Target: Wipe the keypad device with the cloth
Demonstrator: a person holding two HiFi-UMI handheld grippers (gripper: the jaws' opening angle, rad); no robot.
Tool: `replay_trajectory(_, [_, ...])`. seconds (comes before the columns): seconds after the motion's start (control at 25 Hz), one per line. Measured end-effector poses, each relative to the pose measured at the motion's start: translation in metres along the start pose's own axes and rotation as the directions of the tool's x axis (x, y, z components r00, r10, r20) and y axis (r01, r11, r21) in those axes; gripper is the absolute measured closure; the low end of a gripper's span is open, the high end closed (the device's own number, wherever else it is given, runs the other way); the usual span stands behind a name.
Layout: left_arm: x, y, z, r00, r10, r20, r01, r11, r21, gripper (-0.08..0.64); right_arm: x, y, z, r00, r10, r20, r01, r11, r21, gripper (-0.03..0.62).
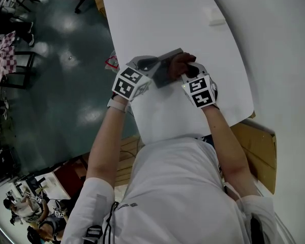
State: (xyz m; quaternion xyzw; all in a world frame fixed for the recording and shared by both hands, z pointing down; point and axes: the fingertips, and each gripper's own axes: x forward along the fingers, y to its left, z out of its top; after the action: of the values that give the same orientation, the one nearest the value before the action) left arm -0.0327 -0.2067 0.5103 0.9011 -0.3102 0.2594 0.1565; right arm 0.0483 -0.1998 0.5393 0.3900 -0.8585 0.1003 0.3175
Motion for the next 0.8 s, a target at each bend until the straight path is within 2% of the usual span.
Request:
replay_trajectory(0.28, [-0.002, -0.003, -0.001, 1.0, -0.007, 0.01, 0.008, 0.999, -0.053, 0.517, -0.003, 0.005, -0.033, 0.998, 0.016, -0.056, -0.014, 0.999, 0.028, 0.538])
replay_trajectory(0.8, [-0.001, -0.002, -0.004, 1.0, 0.018, 0.017, -0.017, 0.998, -0.052, 0.517, -0.003, 0.007, -0.065, 0.992, 0.015, -0.128, -0.01, 0.999, 0.042, 0.538])
